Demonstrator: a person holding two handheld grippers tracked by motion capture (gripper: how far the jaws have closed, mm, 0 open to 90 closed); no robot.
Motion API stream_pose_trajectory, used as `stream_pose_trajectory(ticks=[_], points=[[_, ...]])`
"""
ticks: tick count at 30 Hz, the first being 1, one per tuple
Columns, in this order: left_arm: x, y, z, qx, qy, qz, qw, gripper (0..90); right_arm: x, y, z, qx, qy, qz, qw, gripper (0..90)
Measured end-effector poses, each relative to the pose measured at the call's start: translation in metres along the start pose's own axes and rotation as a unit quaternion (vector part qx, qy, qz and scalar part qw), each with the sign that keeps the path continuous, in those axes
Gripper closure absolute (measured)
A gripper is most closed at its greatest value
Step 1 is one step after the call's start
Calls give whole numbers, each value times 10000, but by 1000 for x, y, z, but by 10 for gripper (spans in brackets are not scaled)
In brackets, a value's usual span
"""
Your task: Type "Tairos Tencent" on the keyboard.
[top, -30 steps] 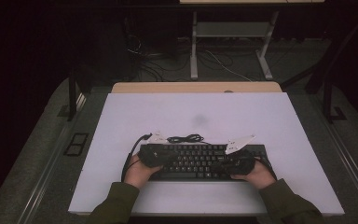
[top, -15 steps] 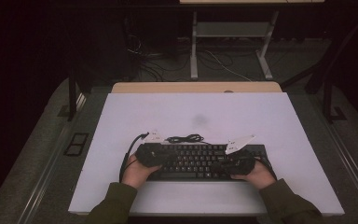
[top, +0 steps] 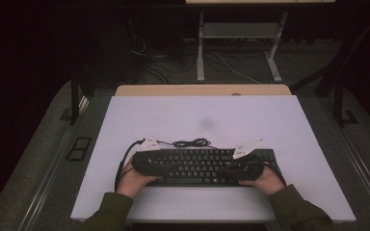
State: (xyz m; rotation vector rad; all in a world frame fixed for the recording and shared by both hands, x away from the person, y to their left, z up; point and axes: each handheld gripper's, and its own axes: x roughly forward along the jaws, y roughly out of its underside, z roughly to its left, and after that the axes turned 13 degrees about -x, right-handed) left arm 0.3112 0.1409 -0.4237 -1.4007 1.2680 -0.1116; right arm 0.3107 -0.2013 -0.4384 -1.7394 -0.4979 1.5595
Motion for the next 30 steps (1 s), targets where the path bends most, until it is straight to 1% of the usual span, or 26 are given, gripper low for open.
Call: stream_pose_trajectory(ticks=[1,2,5,8,9,10,12,13,16,18,20,23,25,28,30], points=[[-1,1,0,-21,5,-24,10000,292,0,0,0,12,-3,3,10000,894],[-2,2,1,-27,6,-50,10000,292,0,0,0,11,-4,4,10000,894],[-5,6,2,-14,-43,-80,10000,186,0,0,0,0,1,0,10000,894],[-6,8,2,-21,-74,-124,9999,110,0,0,0,15,-3,5,10000,894],[-6,8,2,-48,-44,-119,9999,75,0,0,0,12,-1,6,10000,894],[-6,9,2,-81,-2,-112,9999,50,0,0,0,12,1,6,10000,894],[-6,11,1,-73,-42,-94,9999,33,0,0,0,14,2,7,10000,894],[-5,12,1,-102,-49,-78,9999,19,0,0,0,15,1,6,10000,894],[-6,13,2,-155,-56,-67,9998,11,0,0,0,15,-5,4,10000,894],[-6,13,1,-148,-52,-54,9999,12,-1,-1,0,-25,35,-13,10000,894],[-5,14,1,-99,-64,-35,9999,40,-4,-3,0,3,20,-145,9999,894],[-5,14,2,-90,-68,-76,9999,45,-9,-4,-2,78,-27,-355,9993,893],[-6,14,2,-96,-63,-90,9999,44,-9,-4,-2,115,-45,-429,9990,891],[-5,14,2,-83,-52,-90,9999,44,-9,-5,-3,149,-59,-498,9986,845],[-5,14,1,-84,-43,-88,9999,46,-10,-6,-4,184,-50,-558,9983,798]])
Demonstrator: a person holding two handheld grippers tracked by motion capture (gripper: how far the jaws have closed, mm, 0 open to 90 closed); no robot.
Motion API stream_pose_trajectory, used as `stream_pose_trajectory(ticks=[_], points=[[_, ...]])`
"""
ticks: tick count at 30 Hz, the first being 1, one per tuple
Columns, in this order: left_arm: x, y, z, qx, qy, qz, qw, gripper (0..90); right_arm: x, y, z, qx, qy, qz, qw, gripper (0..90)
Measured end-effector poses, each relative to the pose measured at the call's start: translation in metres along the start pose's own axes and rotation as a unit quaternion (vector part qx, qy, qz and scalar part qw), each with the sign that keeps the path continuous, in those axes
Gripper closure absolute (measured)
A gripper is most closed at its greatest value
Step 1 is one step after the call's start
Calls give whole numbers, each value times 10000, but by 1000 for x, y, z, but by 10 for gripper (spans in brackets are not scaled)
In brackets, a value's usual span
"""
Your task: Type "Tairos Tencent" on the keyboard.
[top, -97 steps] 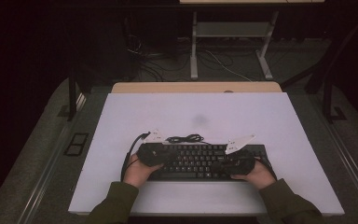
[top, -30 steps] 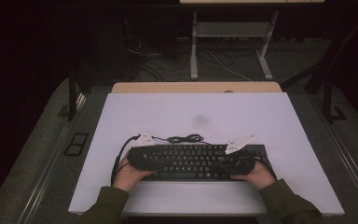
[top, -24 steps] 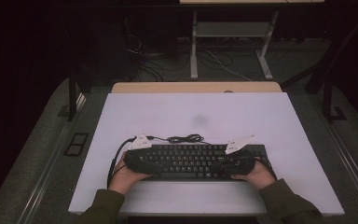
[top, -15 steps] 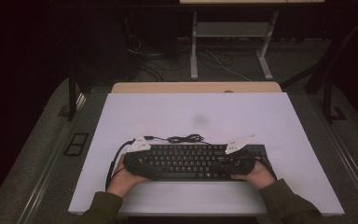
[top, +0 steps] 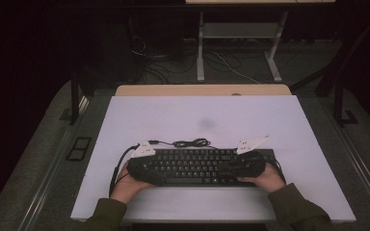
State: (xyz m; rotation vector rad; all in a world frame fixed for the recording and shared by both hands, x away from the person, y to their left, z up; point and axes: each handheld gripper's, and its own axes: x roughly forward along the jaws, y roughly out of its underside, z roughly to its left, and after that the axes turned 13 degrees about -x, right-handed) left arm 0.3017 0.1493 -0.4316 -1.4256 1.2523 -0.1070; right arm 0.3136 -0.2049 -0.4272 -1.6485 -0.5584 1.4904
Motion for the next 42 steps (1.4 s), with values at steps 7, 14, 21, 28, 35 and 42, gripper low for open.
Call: stream_pose_trajectory(ticks=[7,14,21,28,35,42], points=[[-1,1,0,3,23,-8,10000,60,3,-5,-2,104,106,-206,9997,605],[1,2,0,16,61,24,10000,71,12,-12,-4,246,267,-360,9987,396],[0,2,0,13,73,12,10000,89,17,-15,-5,288,407,-486,9976,295],[-1,1,0,5,66,-13,10000,116,23,-22,-8,350,488,-649,9961,268],[-2,1,1,33,85,-26,10000,146,31,-29,-9,358,483,-743,9954,266],[-3,1,1,69,98,-42,9999,225,40,-35,-10,356,462,-784,9952,263]])
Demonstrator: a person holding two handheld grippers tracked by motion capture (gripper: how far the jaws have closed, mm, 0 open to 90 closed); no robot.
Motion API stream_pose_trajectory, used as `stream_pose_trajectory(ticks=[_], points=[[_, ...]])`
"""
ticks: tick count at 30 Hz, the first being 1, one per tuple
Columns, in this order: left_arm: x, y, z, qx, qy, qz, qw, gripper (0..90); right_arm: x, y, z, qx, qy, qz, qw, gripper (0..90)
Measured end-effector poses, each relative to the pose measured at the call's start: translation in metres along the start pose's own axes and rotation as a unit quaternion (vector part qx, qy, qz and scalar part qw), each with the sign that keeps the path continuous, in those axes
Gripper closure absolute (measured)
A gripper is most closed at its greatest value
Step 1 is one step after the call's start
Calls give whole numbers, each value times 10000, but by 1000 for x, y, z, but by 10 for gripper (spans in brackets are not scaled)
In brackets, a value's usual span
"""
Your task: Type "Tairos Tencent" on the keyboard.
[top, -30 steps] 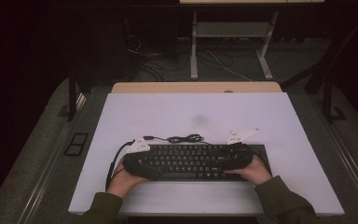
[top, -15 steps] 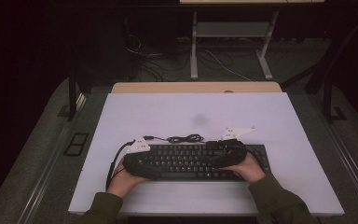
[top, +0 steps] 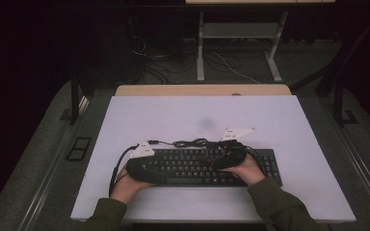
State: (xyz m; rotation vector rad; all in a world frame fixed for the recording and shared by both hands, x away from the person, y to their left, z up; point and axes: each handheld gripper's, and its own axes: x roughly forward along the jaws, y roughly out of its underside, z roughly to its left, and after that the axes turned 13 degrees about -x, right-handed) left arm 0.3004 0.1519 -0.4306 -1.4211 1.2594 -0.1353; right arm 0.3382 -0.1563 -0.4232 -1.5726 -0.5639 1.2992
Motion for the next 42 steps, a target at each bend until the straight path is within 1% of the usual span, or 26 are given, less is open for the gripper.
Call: stream_pose_trajectory(ticks=[3,6,7,11,14,17,21,24,26,33,39,42], points=[[-1,0,0,21,13,-3,10000,290,3,-1,0,-5,-8,3,10000,263],[-1,0,1,44,61,14,10000,383,5,-2,0,-21,-16,5,10000,263],[-1,0,0,27,104,32,9999,419,6,-2,1,-31,-20,18,10000,263],[1,0,-1,64,215,119,9997,568,6,-1,0,-27,-20,50,10000,263],[2,1,-2,97,293,218,9993,660,6,-1,1,-20,-12,50,10000,263],[2,1,-3,116,349,288,9989,733,6,-1,1,-33,0,47,10000,263],[2,1,-3,95,428,337,9985,810,6,-1,1,-42,-15,57,10000,263],[2,0,-3,121,486,399,9979,870,6,-1,1,-42,-5,59,10000,263],[2,0,-4,135,505,444,9976,891,6,-1,1,-47,0,57,10000,263],[5,1,-5,165,482,533,9973,892,6,-1,1,-54,3,60,10000,263],[6,2,-4,147,474,563,9972,892,6,-1,1,-58,7,54,10000,263],[7,2,-4,176,471,593,9970,891,6,-1,1,-61,7,56,10000,263]])
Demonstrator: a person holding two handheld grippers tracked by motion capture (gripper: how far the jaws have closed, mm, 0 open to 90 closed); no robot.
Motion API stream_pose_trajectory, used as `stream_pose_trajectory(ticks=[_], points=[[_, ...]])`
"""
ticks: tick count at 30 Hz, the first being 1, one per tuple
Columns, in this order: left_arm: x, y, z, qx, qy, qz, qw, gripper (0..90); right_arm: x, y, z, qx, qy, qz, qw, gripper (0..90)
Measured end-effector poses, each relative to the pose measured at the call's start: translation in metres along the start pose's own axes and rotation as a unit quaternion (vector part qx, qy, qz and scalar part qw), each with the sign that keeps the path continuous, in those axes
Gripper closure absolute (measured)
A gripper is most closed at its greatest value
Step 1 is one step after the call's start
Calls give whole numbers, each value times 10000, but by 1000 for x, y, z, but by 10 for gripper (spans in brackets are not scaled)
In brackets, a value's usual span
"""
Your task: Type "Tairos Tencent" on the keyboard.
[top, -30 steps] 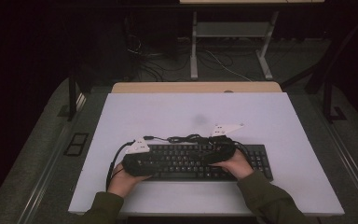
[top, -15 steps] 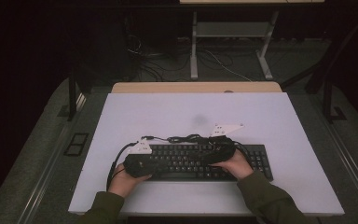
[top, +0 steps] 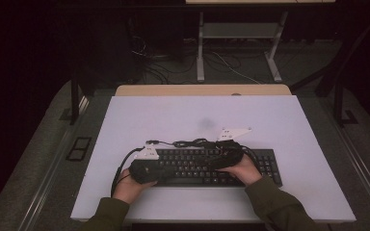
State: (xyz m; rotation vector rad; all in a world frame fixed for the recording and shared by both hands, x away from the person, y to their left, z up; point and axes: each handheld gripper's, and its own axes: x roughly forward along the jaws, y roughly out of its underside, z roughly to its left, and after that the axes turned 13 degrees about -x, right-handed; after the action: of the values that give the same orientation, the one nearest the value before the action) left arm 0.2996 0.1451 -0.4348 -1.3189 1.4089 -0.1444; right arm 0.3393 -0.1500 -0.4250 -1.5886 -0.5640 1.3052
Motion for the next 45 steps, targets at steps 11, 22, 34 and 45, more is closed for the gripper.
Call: stream_pose_trajectory(ticks=[11,22,34,45], points=[[2,1,0,-23,-12,27,10000,891,0,0,0,-17,7,-1,10000,263],[2,1,0,-24,-19,37,10000,892,0,-1,0,-8,7,-11,10000,263],[3,1,0,1,-17,90,10000,892,-1,-1,0,-9,18,-25,10000,263],[0,0,1,7,-100,25,9999,892,-1,-1,0,-15,22,-21,10000,263]])
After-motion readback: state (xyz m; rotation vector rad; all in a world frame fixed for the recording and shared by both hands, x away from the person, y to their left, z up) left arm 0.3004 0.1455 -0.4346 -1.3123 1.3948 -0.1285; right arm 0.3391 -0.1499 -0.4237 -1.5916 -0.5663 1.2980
